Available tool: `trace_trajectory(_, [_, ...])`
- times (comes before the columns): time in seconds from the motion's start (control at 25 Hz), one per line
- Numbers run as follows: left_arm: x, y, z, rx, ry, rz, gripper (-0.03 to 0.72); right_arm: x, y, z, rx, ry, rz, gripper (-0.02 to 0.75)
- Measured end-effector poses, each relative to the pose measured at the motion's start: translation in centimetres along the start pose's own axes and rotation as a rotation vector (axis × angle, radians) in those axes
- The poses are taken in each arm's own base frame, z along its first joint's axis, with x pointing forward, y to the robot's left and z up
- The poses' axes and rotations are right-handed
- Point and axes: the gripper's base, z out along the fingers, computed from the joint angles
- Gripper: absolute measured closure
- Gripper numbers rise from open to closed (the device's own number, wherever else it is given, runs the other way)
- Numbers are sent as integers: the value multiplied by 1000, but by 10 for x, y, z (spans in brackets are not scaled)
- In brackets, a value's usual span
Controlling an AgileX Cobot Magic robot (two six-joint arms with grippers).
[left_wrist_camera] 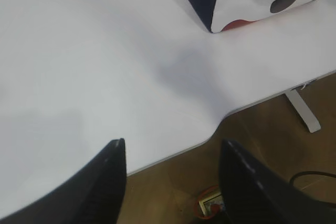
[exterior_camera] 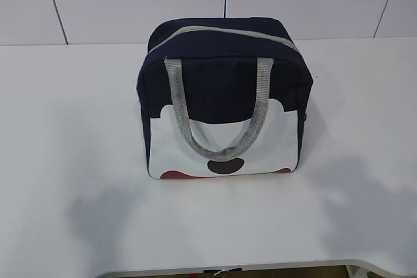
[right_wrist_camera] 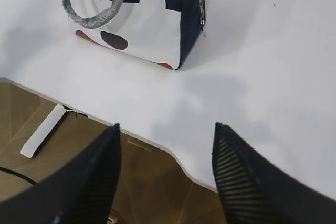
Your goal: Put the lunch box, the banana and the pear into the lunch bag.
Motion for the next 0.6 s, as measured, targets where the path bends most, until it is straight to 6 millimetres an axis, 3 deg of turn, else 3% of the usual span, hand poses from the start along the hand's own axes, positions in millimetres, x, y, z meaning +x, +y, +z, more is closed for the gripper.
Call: trace_trajectory(0.6, [31, -6, -20, -55, -139, 12, 270, 41, -8, 10, 149, 58, 51, 274])
